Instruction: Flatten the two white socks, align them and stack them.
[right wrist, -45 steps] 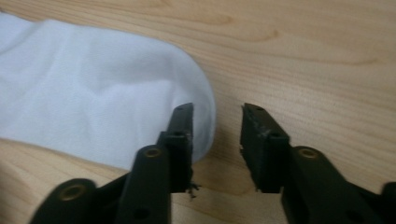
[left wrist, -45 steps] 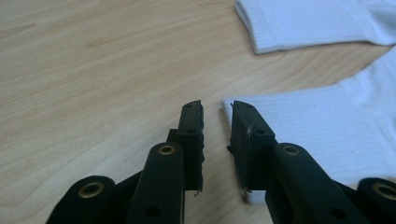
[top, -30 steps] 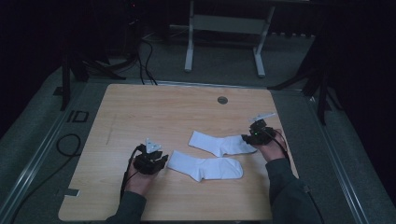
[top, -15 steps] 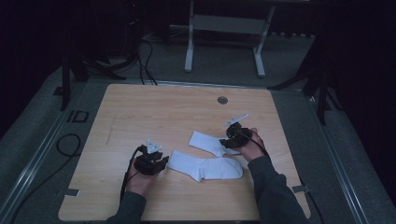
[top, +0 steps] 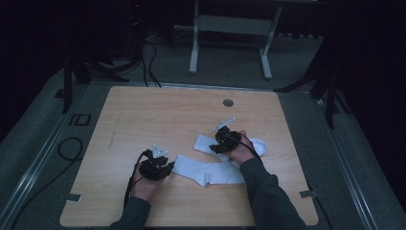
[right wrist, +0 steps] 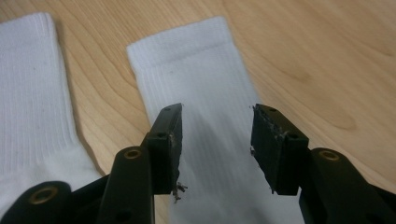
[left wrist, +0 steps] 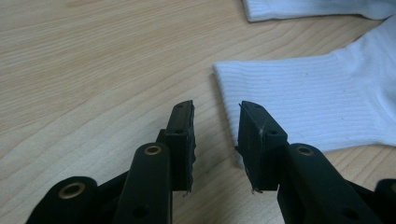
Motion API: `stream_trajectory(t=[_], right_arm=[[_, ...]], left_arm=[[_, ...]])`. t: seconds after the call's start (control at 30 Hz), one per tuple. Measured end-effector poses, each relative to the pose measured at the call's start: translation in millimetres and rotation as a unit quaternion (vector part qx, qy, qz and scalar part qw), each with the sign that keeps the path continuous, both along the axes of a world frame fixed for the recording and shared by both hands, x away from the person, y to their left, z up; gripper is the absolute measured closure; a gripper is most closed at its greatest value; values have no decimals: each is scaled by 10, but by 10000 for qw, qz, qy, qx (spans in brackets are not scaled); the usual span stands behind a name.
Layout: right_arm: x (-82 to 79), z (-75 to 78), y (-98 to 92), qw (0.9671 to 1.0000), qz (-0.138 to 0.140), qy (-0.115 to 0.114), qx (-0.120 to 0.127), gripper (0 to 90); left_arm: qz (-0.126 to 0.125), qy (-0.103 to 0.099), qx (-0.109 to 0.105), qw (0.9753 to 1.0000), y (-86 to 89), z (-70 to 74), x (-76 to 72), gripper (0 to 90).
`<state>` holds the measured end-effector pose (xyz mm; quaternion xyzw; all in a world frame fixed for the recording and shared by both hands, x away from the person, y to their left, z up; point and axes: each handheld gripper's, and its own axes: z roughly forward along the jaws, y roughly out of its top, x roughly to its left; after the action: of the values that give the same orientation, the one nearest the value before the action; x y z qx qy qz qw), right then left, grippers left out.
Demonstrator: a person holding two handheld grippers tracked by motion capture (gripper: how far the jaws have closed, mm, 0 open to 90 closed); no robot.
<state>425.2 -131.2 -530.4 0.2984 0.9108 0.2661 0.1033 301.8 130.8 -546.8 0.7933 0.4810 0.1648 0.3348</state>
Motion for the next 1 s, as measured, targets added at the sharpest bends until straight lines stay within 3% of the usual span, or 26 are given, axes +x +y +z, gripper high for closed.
stream_trajectory(t=[0.1, 0.17, 0.27, 0.33, 0.37, 0.67, 1.0], right_arm=[[38, -86, 35, 9999, -35, 117, -111, 520], [69, -110, 14, 9998, -91, 186, 35, 549], [72, -105, 8, 9998, -162, 122, -26, 669], [67, -98, 7, 9998, -152, 57, -102, 802], [62, -97, 10, 9998, -162, 17, -143, 820], [43, -44, -73, 9998, -195, -25, -55, 836], [-118, 345, -259, 9992, -76, -267, 284, 835]], left_arm=[[-50, 4, 21, 10000, -21, -5, -4, 658], [-86, 12, 41, 10000, -31, -8, -5, 658], [-101, 33, 33, 9999, -46, -17, -3, 658], [-105, 34, 33, 9999, -48, -18, -3, 658], [-104, 35, 28, 9999, -47, -18, -4, 658], [-91, 79, 13, 9999, -30, -29, 12, 658], [-94, 99, 19, 9999, -40, -35, 13, 658]])
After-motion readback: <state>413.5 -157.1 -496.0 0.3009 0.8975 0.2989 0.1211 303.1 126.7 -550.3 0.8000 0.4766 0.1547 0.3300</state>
